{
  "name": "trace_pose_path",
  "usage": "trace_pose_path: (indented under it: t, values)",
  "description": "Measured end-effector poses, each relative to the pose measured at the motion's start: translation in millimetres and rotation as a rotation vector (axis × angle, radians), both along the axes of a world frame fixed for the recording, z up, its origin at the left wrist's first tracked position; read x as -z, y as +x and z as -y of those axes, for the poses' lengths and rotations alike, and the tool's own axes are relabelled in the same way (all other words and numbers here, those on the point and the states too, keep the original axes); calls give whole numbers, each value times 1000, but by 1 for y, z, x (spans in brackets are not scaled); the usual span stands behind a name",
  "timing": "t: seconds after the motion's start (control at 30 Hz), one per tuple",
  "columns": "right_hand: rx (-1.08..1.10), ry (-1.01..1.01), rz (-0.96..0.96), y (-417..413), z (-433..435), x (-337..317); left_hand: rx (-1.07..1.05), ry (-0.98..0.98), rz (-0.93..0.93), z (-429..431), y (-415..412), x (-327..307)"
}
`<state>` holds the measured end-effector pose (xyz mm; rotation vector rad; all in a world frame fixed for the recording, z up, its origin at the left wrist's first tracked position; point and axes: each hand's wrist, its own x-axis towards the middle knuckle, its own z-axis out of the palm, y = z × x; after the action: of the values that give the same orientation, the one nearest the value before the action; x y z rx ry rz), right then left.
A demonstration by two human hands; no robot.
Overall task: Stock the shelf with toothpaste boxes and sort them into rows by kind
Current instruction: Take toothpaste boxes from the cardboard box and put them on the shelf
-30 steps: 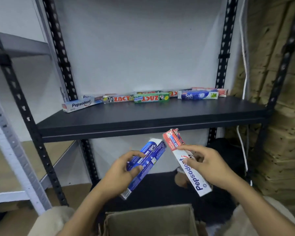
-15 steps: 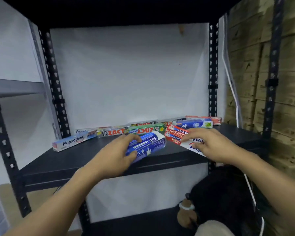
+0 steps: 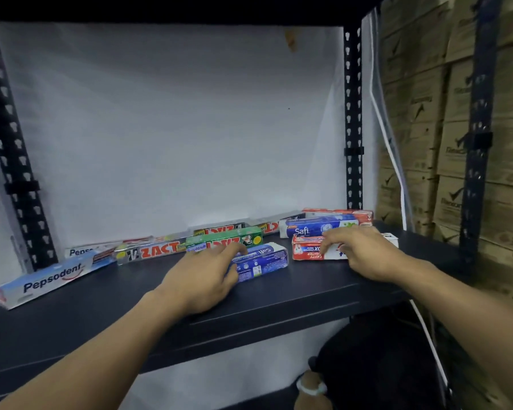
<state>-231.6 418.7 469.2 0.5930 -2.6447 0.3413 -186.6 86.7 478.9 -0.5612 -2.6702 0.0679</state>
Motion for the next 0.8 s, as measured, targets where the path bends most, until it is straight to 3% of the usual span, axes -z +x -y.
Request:
trace_pose_path:
  t: [0.33,0.53,0.8]
  values:
    - [20,5,-11,-67,6,5,97,-97,-108,29,-73,3]
    - [25,-37,-35,-97,3,10,-28,60,-111,56,-107,8]
    - [24,-32,-26,-93,4,9,-51,75,-88,54,-102,9]
